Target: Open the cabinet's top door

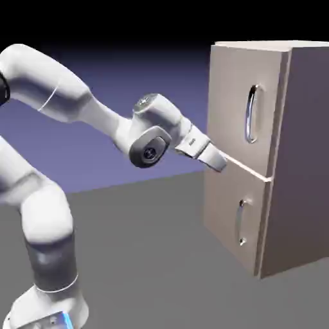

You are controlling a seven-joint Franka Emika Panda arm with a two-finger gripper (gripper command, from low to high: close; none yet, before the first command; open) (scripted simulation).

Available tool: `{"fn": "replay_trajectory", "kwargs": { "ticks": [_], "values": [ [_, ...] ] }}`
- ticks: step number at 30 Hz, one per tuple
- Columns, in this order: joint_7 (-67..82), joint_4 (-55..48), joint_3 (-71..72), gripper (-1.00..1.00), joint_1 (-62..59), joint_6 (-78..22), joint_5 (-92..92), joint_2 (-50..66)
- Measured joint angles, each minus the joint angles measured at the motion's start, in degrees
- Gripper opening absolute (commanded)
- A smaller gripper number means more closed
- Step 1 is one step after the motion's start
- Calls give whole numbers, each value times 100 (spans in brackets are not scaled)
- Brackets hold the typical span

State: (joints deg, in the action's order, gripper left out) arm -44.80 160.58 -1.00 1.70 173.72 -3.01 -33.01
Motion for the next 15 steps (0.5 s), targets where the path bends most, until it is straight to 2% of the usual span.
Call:
{"fn": "replay_trajectory", "kwargs": {
  "ticks": [15],
  "values": [
    [-2918,-519,-1250,0,1258,-353,-3738,-434]
  ]
}}
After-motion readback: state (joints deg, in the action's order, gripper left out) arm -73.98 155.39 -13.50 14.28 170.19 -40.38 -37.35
